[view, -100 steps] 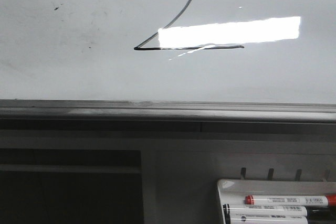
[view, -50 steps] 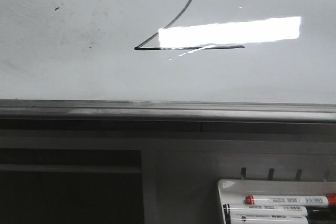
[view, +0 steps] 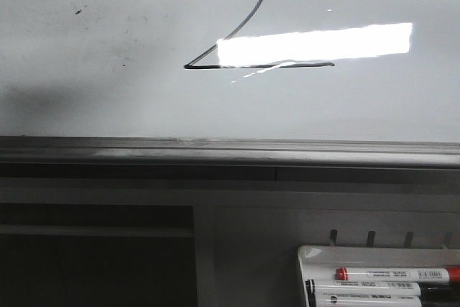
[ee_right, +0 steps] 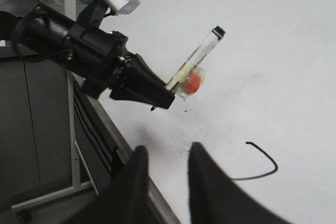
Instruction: Write number 2 on whiteboard
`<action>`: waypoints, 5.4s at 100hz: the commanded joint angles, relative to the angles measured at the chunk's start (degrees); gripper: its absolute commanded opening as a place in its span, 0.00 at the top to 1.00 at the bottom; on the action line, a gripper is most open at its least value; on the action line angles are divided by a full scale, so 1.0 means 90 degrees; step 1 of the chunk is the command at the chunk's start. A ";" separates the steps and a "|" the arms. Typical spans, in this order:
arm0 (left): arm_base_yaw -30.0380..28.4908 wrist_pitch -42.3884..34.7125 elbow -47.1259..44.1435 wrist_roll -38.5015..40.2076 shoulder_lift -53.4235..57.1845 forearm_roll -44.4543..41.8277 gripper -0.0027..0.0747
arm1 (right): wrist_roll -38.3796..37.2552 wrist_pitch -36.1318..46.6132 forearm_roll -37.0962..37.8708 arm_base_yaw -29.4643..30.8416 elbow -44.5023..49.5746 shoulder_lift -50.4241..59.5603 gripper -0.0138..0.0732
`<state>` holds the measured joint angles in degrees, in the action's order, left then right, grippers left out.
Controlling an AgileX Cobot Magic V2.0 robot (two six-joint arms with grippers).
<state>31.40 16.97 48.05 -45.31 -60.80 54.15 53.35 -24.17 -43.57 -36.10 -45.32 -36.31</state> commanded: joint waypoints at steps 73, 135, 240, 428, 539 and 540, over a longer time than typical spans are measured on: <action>-0.0023 -0.2494 0.0123 0.0115 -0.2147 0.0720 0.99 | -0.0085 0.0539 -0.0275 0.0061 0.0485 0.0287 0.92; -0.0023 -0.2647 0.0123 0.0115 -0.2291 0.0720 0.69 | -0.0085 0.0539 -0.0301 0.0061 0.0485 0.0287 0.92; -0.0023 -0.1250 -0.0149 0.0034 0.0705 0.0325 0.47 | -0.0085 0.0285 0.0417 0.0061 0.0512 0.1625 0.92; -0.1165 -0.2140 -0.4233 0.1903 0.6062 -0.3570 0.99 | -0.0558 0.0307 0.0445 0.0061 0.2355 0.3578 0.92; -0.1602 -0.0122 -0.5410 0.3227 0.6946 -0.4248 0.99 | -0.0558 0.0307 0.0445 0.0061 0.2355 0.3578 0.92; -0.1602 -0.0122 -0.5410 0.3227 0.6946 -0.4248 0.99 | -0.0558 0.0307 0.0445 0.0061 0.2355 0.3578 0.92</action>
<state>17.13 19.15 0.00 -16.87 0.25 15.00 48.38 -25.50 -38.99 -35.89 -22.89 -3.46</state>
